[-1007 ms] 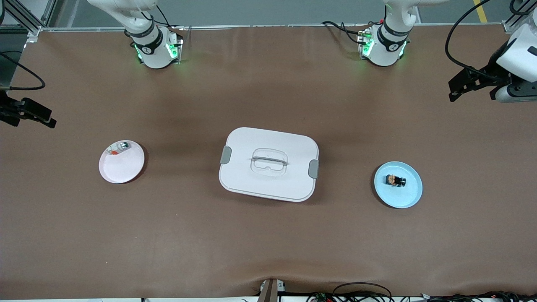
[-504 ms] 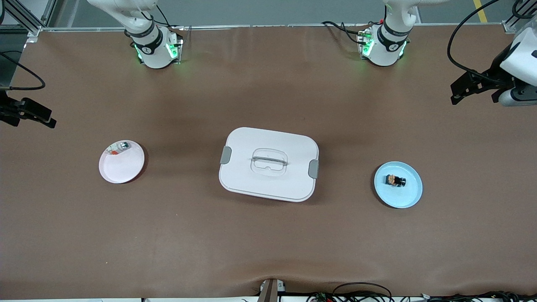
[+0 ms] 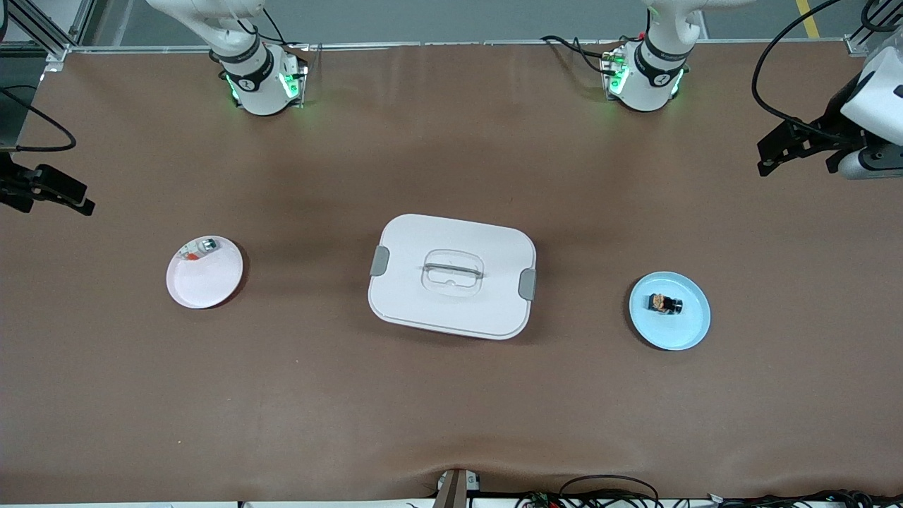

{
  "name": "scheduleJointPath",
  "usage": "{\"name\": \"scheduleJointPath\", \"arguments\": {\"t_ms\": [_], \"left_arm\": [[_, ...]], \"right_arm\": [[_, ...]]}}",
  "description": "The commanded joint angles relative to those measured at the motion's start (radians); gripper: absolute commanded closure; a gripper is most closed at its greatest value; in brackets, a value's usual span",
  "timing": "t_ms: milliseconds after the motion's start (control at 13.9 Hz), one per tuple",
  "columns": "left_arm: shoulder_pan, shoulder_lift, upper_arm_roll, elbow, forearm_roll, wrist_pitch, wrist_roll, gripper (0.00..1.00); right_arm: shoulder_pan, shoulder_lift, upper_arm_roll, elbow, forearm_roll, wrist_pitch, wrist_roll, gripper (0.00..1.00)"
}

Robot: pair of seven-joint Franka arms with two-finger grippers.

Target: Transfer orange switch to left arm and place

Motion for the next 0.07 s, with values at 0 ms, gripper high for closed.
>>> {"name": "scheduleJointPath", "arguments": {"t_ms": [0], "left_arm": [[0.003,0.006,0.009,0.017,-0.026,-0.011,0.004,0.0]], "right_arm": [[-0.02,0.013,0.016,0.025,0.006,-0.007,0.0,0.0]]}}
